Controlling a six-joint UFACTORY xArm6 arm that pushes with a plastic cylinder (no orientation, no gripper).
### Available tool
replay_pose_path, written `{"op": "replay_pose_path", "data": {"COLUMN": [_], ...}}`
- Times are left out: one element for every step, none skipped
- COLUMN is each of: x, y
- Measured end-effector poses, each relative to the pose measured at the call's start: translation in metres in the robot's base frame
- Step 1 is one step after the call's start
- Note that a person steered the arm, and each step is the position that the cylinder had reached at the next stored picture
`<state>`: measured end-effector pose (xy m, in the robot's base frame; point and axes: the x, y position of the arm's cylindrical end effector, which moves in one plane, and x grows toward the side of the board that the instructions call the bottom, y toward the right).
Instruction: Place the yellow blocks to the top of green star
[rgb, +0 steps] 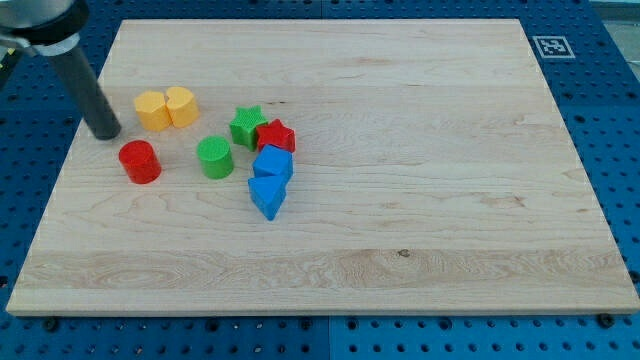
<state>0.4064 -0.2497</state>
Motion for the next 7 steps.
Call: {"op": "replay_pose_path", "data": {"x": [-0.006, -0.009, -0.023, -0.028, -0.028, -0.028, -0.028], "y": [0.020, 0.023, 0.014, -0.011, -0.011, 0.015, 0.053]}}
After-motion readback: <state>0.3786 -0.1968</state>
